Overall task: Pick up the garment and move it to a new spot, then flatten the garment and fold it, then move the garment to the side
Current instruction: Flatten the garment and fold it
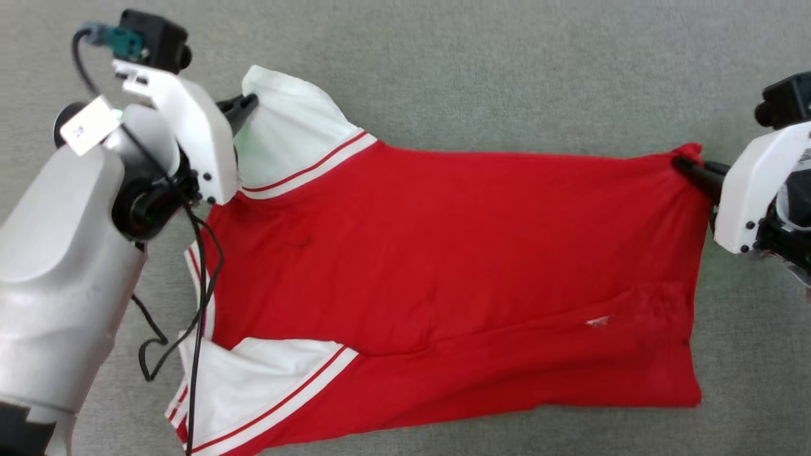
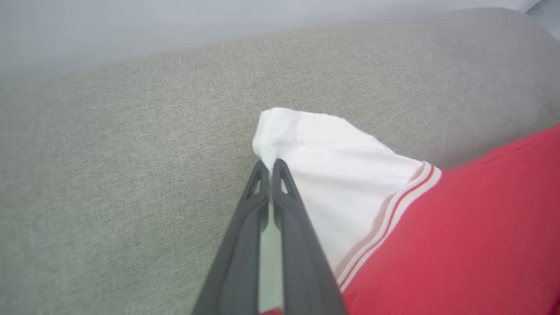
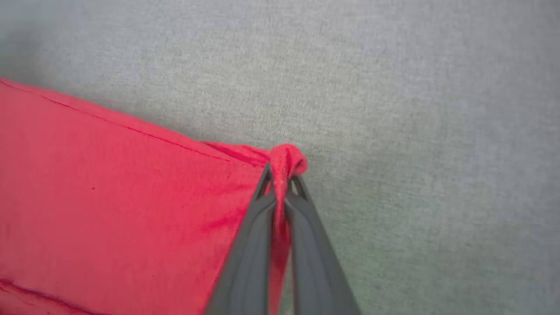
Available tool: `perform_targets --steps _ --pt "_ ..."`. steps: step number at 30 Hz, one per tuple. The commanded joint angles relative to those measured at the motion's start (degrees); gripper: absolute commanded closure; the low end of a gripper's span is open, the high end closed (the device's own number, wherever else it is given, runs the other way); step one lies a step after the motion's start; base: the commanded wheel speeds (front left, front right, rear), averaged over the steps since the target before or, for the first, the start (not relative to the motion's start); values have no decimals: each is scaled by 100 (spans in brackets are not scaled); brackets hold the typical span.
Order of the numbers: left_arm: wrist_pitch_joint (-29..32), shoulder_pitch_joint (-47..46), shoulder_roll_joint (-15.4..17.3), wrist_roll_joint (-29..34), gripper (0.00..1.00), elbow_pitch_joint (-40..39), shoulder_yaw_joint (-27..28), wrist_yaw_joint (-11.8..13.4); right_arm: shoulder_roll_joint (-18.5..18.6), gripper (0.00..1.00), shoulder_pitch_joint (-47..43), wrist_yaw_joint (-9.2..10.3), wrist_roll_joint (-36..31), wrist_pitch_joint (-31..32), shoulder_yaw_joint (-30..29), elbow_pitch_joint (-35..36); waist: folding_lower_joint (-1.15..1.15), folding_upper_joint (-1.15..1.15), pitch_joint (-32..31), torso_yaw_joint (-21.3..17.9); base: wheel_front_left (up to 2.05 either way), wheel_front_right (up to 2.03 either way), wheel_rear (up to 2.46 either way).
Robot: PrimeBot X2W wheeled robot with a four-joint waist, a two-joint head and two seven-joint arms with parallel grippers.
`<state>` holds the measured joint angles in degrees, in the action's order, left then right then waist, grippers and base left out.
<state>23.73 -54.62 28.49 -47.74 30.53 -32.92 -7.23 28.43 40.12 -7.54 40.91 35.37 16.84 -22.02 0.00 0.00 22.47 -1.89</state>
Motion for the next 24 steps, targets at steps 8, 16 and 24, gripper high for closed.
perform_targets --steps 8,16,24 --pt "-882 1255 362 -229 100 -425 399 258 -102 100 -901 11 -294 -605 -449 261 0 0 -526 176 0 0 0" --pt "-1495 2828 598 -268 100 -1256 478 670 -505 100 -1972 12 -651 -1266 -874 296 0 0 -825 265 0 0 0" --pt "-1681 4136 523 -436 100 -1865 366 1088 -892 100 -2740 12 -766 -1938 -1303 137 0 0 -1002 292 0 0 0"
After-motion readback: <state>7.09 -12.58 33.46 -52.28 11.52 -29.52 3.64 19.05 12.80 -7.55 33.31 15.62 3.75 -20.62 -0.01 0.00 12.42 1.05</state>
